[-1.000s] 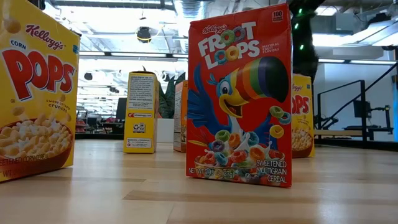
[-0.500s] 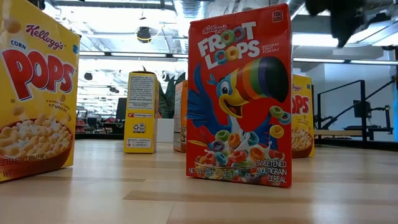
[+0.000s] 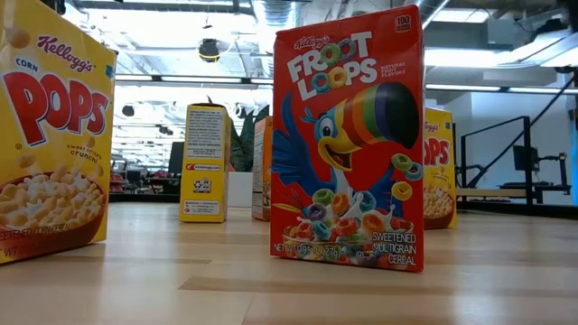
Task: Stack cereal on shelf
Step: Put the top right red cereal box on the shelf
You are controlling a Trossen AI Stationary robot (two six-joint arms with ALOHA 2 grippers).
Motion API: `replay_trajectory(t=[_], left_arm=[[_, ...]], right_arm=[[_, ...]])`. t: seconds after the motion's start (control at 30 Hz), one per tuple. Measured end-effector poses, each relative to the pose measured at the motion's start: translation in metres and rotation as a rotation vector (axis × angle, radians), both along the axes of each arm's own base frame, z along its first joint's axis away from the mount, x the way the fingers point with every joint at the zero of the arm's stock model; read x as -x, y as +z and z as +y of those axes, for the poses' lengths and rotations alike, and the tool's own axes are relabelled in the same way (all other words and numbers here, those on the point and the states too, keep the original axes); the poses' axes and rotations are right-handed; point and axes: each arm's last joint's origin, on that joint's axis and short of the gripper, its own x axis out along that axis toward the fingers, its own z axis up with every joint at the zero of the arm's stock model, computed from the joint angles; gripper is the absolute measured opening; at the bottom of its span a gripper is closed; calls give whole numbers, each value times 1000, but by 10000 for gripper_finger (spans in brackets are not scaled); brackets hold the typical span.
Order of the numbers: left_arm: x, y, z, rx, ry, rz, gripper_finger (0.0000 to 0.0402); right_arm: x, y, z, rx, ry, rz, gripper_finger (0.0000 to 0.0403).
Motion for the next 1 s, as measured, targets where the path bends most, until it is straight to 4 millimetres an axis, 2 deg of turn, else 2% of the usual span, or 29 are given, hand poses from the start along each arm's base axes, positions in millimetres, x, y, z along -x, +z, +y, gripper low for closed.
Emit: replay_trajectory(t=[0.23, 0.43, 0.67, 1.0], left_arm=[[0, 0, 0, 4, -1, -3, 359], [0, 0, 0, 3, 0, -2, 359], [0, 0, 0, 4, -1, -3, 359], [0, 0, 0, 8, 0, -5, 359]], right_arm=[[4, -11, 38, -1, -87, 67, 285], [15, -21, 59, -35, -144, 155, 320], [19, -40, 68, -59, -162, 192, 361], [18, -78, 74, -91, -129, 201, 349]])
